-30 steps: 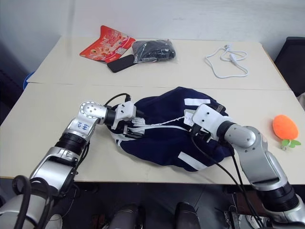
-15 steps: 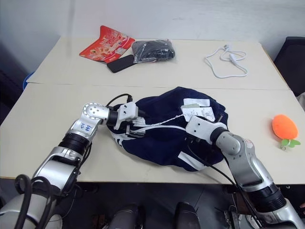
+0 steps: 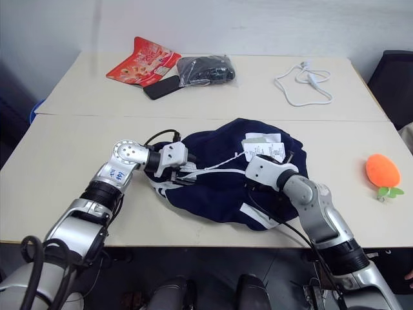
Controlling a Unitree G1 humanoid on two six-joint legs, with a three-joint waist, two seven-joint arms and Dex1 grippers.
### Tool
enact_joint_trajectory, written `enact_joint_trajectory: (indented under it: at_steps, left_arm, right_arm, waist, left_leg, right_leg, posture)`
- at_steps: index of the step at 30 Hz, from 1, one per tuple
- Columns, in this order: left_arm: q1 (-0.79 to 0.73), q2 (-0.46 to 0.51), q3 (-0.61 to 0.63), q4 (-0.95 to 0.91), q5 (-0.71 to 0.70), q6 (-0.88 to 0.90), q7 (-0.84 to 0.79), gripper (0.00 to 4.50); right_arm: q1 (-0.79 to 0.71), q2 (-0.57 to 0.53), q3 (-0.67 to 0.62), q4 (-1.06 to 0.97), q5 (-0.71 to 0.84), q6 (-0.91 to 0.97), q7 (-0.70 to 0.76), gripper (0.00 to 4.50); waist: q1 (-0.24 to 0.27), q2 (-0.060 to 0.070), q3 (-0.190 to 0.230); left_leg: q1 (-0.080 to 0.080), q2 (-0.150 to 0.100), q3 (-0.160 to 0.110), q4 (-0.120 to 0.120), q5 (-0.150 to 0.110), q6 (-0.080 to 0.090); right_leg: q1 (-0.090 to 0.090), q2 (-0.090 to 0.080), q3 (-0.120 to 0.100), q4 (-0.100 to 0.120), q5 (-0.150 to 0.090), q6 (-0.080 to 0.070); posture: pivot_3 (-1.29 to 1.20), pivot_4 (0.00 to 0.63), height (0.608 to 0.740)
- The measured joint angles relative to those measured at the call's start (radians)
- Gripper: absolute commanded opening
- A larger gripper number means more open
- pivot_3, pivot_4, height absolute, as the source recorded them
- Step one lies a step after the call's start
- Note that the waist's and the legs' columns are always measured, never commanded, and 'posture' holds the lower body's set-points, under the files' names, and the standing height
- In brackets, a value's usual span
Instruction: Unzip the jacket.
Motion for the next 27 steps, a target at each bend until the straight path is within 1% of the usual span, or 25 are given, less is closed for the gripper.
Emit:
enact_joint_trajectory:
  at_steps: [1, 8, 11, 14, 19, 23, 24, 25, 27]
  left_arm:
    - [0.000, 0.000, -0.003, 0.000, 0.006, 0.000, 0.002, 3.34]
    - [0.000, 0.001, -0.004, -0.002, 0.012, -0.008, 0.002, 3.34]
    - [0.000, 0.003, -0.003, -0.002, 0.012, -0.010, 0.002, 3.34]
    - [0.000, 0.003, -0.003, -0.002, 0.013, -0.011, 0.002, 3.34]
    - [0.000, 0.006, -0.002, -0.002, 0.014, -0.012, 0.002, 3.34]
    - [0.000, 0.007, 0.000, -0.002, 0.018, -0.013, 0.003, 3.34]
    - [0.000, 0.006, 0.000, -0.002, 0.019, -0.015, 0.004, 3.34]
    - [0.000, 0.006, 0.000, -0.002, 0.020, -0.017, 0.005, 3.34]
    - [0.000, 0.005, 0.000, -0.002, 0.020, -0.018, 0.005, 3.34]
  right_arm:
    - [-0.004, 0.006, 0.000, 0.008, -0.011, -0.007, -0.012, 0.01]
    - [-0.027, 0.027, 0.007, 0.050, -0.052, -0.048, -0.039, 0.01]
    - [-0.035, 0.038, 0.011, 0.067, -0.057, -0.060, -0.039, 0.66]
    - [-0.050, 0.043, 0.028, 0.100, -0.080, -0.061, -0.044, 1.56]
    - [-0.088, 0.065, 0.041, 0.150, -0.103, -0.065, -0.047, 1.56]
    - [-0.147, 0.101, 0.046, 0.243, -0.117, -0.088, -0.083, 1.56]
    - [-0.161, 0.109, 0.047, 0.263, -0.118, -0.091, -0.090, 1.17]
    - [-0.174, 0.116, 0.047, 0.285, -0.118, -0.103, -0.097, 1.00]
    - [-0.179, 0.119, 0.046, 0.301, -0.118, -0.113, -0.109, 0.34]
  waist:
    - [0.000, 0.000, 0.000]
    - [-0.003, 0.000, 0.000]
    - [-0.006, 0.000, 0.000]
    - [-0.008, 0.000, 0.000]
    - [-0.012, 0.000, 0.000]
    - [-0.015, 0.000, 0.000]
    - [-0.015, 0.000, 0.000]
    - [-0.015, 0.000, 0.000]
    - [-0.014, 0.000, 0.000]
  left_leg:
    - [0.004, 0.000, 0.000, -0.001, 0.000, 0.000]
    - [0.005, 0.000, 0.000, -0.002, 0.000, 0.000]
    - [0.006, 0.000, 0.000, -0.002, 0.000, 0.000]
    - [0.005, 0.000, 0.000, -0.002, 0.000, 0.000]
    - [0.006, 0.000, 0.000, -0.002, 0.000, 0.000]
    - [0.006, 0.000, 0.000, -0.002, 0.000, 0.000]
    - [0.006, 0.000, 0.000, -0.002, 0.000, 0.000]
    - [0.006, 0.000, 0.000, -0.002, 0.000, 0.000]
    - [0.006, 0.000, 0.000, -0.002, 0.000, 0.000]
  right_leg:
    - [0.003, 0.000, 0.000, -0.001, 0.000, 0.000]
    - [0.005, 0.000, 0.001, -0.001, 0.000, 0.000]
    - [0.005, 0.000, 0.000, -0.001, 0.000, 0.000]
    - [0.005, 0.000, 0.000, -0.001, 0.000, 0.000]
    - [0.005, 0.000, 0.000, -0.001, 0.000, 0.000]
    - [0.005, 0.000, 0.001, 0.000, 0.000, 0.000]
    - [0.005, 0.000, 0.000, 0.000, 0.000, 0.000]
    - [0.005, 0.000, 0.000, 0.000, 0.000, 0.000]
    - [0.005, 0.000, 0.001, 0.000, 0.000, 0.000]
  posture:
    - [0.00, 0.150, 0.740]
    - [0.00, 0.150, 0.740]
    - [0.00, 0.150, 0.740]
    - [0.00, 0.150, 0.740]
    - [0.00, 0.150, 0.740]
    - [0.00, 0.150, 0.740]
    - [0.00, 0.150, 0.740]
    - [0.00, 0.150, 0.740]
    - [0.00, 0.150, 0.740]
